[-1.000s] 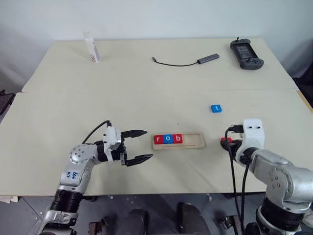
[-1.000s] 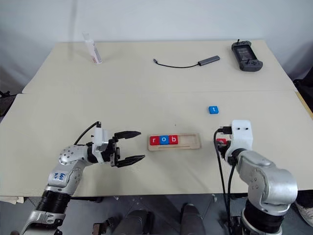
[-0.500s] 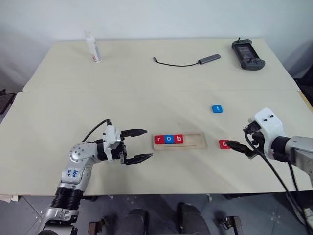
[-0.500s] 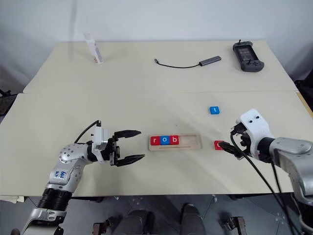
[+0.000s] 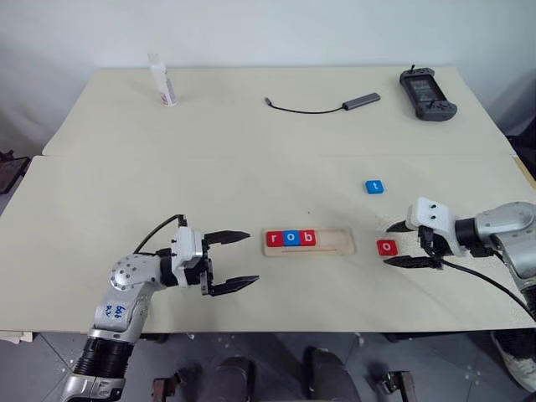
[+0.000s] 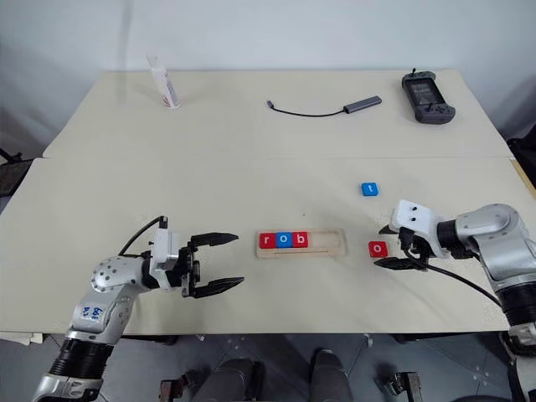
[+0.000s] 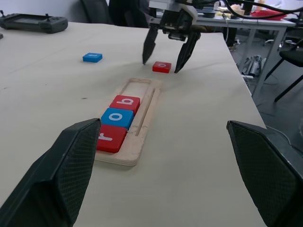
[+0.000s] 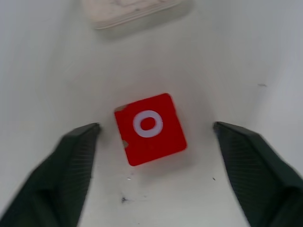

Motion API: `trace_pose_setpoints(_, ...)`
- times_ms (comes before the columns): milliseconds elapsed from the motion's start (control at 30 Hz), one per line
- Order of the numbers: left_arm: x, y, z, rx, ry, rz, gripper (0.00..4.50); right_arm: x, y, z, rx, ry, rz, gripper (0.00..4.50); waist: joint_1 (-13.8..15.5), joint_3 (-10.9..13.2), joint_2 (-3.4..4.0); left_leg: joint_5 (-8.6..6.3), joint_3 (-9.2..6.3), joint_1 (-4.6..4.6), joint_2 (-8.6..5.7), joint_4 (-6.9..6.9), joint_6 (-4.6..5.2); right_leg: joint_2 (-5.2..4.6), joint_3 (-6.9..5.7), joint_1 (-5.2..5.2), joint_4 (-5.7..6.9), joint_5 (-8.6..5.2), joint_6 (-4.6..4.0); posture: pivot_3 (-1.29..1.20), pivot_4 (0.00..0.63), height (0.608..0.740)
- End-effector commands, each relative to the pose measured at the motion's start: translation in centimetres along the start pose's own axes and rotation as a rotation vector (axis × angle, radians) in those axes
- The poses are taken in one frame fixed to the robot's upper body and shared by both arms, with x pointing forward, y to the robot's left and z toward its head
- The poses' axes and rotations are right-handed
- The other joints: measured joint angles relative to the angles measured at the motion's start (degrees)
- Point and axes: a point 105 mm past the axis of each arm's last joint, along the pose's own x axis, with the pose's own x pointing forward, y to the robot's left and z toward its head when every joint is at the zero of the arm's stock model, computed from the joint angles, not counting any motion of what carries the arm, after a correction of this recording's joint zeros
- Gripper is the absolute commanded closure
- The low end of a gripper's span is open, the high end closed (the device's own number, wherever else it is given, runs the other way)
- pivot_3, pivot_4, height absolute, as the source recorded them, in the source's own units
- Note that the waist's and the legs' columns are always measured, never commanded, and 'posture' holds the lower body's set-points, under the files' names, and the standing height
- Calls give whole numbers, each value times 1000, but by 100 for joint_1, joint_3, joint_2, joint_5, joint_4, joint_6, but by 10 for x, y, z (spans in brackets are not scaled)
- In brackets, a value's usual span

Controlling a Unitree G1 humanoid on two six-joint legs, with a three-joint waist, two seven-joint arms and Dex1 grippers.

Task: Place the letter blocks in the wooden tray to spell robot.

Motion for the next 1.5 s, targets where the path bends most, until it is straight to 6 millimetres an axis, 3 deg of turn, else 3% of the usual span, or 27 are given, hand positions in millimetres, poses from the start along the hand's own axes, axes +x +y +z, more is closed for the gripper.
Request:
trace_pose_setpoints(33, -2, 1, 11, 51, -22, 30, 0, 7, 1, 8, -28, -19, 28, 1930, 0, 0, 0, 0, 0, 0, 1, 2, 0, 0, 0, 1, 0, 0, 0, 0, 150, 740)
trace_pose_setpoints(133, -3, 0, 11, 51, -20, 42, 0, 6, 1, 14, -44, -29, 33, 2968, -16, 0, 1, 0, 0, 3, 2, 3, -5, 2, 0, 1, 3, 0, 0, 0, 150, 740)
trace_pose_setpoints(167, -3, -1, 10, 51, -19, 46, 0, 4, 1, 16, -39, -25, 40, 3058, -15, 0, 1, -1, 0, 3, 3, 2, -6, 2, 1, -1, 6, 0, 0, 0, 150, 740)
trace_pose_setpoints(367, -7, -2, 8, 49, -9, 64, 0, 3, 0, 58, -87, -116, 72, 3056, -9, 1, 3, -1, 0, 0, 3, 3, -7, 1, 1, -3, 5, 0, 0, 0, 150, 740)
trace_pose_setpoints(567, -7, -3, 8, 45, -12, 76, 0, 31, 8, 100, -97, -163, 126, 3056, -5, 1, 3, -2, -4, 0, 3, 2, -8, 1, -2, -4, 5, 0, -1, 0, 150, 740)
trace_pose_setpoints(867, -5, -3, 8, 48, -17, 99, 0, 61, 5, 108, -109, -143, 107, 3056, 22, 1, 3, -2, -12, -7, -6, 2, -6, -3, -8, -5, 22, 0, -1, 0, 150, 740)
trace_pose_setpoints(1167, -6, -2, 8, 50, -17, 115, 0, 49, 8, 109, -103, -151, 120, 10, -6, 1, 3, -2, -11, -7, -3, 0, -6, 0, -9, -6, 22, 0, -1, 0, 150, 740)
trace_pose_setpoints(1333, -6, -1, 8, 51, -21, 113, 0, 42, 9, 108, -91, -157, 108, 10, 1, 1, 3, -2, -11, -7, -3, -1, -6, -1, -10, -5, 21, 0, -1, 0, 150, 740)
trace_pose_setpoints(1500, -6, -1, 7, 52, -21, 112, 0, 20, 5, 90, -14, -203, 15, 10, 56, 1, 3, -3, -13, -8, -5, -1, -5, -3, -11, -4, 19, 0, -1, 0, 150, 740)
